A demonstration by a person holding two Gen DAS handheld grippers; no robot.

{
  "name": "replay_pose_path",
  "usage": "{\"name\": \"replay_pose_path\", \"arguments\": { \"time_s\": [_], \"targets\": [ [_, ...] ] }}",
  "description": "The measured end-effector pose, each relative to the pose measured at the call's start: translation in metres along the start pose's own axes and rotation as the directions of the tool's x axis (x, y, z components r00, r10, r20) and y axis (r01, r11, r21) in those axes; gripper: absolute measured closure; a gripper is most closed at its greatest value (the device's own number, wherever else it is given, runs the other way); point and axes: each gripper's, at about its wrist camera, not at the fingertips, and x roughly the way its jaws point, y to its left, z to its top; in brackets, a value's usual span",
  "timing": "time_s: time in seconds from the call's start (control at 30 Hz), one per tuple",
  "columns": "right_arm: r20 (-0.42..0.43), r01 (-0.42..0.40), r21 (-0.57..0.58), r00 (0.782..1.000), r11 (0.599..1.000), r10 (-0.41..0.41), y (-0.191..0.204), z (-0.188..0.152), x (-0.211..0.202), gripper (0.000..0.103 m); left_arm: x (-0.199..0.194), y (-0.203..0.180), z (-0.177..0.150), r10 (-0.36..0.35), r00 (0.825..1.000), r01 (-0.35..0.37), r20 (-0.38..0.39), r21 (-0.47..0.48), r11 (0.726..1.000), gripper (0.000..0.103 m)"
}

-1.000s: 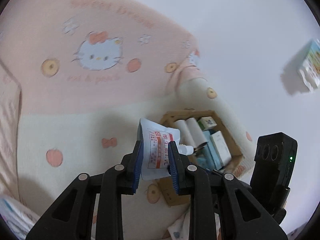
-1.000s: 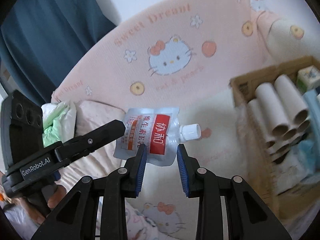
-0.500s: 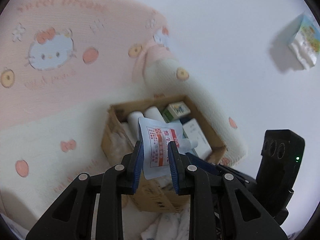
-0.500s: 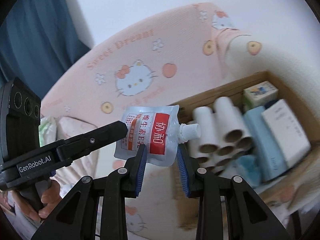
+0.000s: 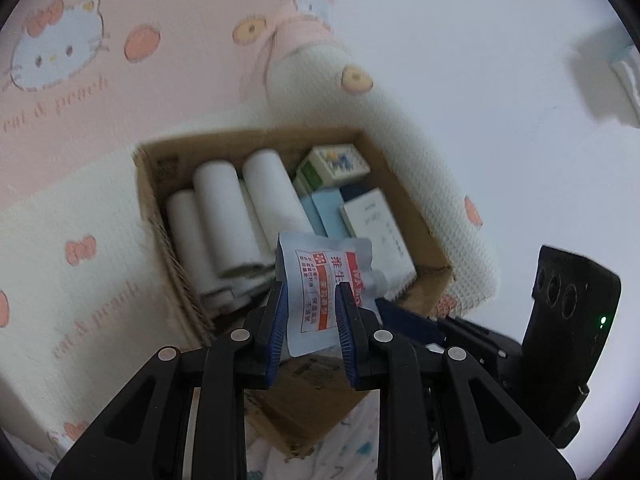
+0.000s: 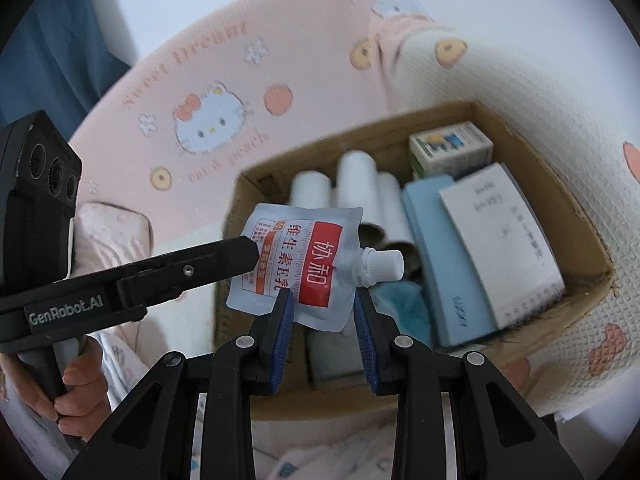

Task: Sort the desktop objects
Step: 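Lift the pouch with both grippers and carry it over the box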

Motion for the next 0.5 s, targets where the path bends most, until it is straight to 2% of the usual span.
{"name": "replay_pose_path", "arguments": {
  "time_s": [0.13,0.27,0.3,0.37,0.43,0.5],
  "targets": [
    [-0.094,-0.009,-0.022,0.996,1.000,0.007,-0.017,0.003,0.007,0.075,0.024,0.000,-0.004,0.014,0.996,-0.018,-0.085,-0.036,0.999,0.076],
    [-0.179,-0.042,-0.023,0.983,0.999,0.037,-0.033,0.011,0.012,0.075,0.045,0.007,-0.011,-0.013,0.988,-0.011,-0.157,-0.155,0.988,0.076],
    [-0.199,-0.042,-0.027,0.979,0.999,0.035,-0.036,0.013,0.013,0.075,0.046,0.004,-0.012,0.012,0.990,-0.034,-0.143,-0.153,0.988,0.081],
    [-0.244,-0.083,-0.024,0.967,0.996,0.075,-0.042,0.018,0.017,0.075,0.051,-0.002,-0.010,-0.036,0.988,0.014,-0.148,-0.148,0.989,0.083],
    [-0.292,-0.109,0.007,0.950,0.994,0.106,-0.046,0.023,0.025,0.075,0.060,-0.009,-0.009,0.002,0.984,-0.029,-0.179,-0.147,0.989,0.090],
    [-0.306,-0.074,-0.025,0.950,0.997,0.063,-0.044,0.028,0.028,0.075,0.069,-0.012,-0.006,0.038,0.979,-0.066,-0.202,-0.131,0.989,0.090]
  ]
}}
